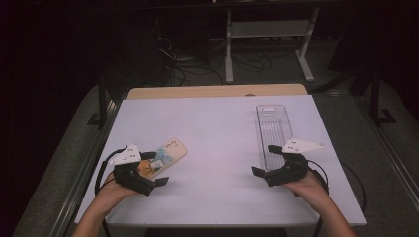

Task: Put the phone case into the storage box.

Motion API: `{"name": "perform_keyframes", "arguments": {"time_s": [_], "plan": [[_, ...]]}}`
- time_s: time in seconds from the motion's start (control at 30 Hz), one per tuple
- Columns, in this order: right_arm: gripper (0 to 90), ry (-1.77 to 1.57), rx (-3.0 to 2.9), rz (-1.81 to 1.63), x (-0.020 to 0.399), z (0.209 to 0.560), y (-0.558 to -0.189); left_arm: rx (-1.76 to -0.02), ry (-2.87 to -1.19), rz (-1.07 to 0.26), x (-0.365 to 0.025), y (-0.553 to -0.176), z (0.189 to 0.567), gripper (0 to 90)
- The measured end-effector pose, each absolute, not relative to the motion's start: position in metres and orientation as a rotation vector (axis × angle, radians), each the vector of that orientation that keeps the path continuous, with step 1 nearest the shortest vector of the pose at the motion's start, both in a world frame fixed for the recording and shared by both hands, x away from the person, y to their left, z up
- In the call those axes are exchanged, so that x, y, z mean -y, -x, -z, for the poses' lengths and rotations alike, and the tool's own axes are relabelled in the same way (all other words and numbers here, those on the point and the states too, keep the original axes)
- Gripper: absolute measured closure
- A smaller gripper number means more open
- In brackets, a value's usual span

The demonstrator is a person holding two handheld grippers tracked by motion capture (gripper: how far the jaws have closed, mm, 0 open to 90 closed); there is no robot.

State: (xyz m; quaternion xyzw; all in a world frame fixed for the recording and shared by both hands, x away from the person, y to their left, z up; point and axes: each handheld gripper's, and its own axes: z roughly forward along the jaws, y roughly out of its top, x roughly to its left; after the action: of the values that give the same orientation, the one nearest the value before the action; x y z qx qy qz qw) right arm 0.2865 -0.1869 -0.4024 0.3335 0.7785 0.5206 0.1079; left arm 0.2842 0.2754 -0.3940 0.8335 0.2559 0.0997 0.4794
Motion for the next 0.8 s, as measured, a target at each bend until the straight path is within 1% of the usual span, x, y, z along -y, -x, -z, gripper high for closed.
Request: {"name": "perform_keyframes", "arguments": {"time_s": [0.8], "plan": [[0.0,-0.979,-2.293,-1.532,0.1865,0.4026,-0.2865,-0.646,-2.053,-0.249,-0.2763,-0.2872,0.3922,0.0]]}}
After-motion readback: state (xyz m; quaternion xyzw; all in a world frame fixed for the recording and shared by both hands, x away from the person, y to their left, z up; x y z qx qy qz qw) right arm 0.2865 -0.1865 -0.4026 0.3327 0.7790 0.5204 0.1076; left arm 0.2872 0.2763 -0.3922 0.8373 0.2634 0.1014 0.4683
